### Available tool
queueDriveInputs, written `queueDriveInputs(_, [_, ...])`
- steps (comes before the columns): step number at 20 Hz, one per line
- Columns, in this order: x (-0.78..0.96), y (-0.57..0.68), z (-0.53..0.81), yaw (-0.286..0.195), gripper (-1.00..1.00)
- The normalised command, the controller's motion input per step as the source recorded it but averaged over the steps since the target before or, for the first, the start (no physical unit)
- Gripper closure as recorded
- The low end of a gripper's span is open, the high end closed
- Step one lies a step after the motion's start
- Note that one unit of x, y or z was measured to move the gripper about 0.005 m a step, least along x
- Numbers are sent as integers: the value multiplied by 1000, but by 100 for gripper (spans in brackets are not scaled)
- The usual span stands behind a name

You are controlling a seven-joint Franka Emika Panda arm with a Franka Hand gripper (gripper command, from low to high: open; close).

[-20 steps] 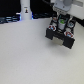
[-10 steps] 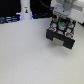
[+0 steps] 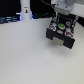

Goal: Open the kcup holder, insert the kcup into the holder, and close the kcup holder

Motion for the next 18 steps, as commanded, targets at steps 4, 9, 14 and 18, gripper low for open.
queueDriveInputs(4, [566,-448,392,24,-100])
queueDriveInputs(9, [673,-445,241,12,-100])
queueDriveInputs(14, [742,-383,141,10,-100])
queueDriveInputs(18, [787,-308,28,11,-100])
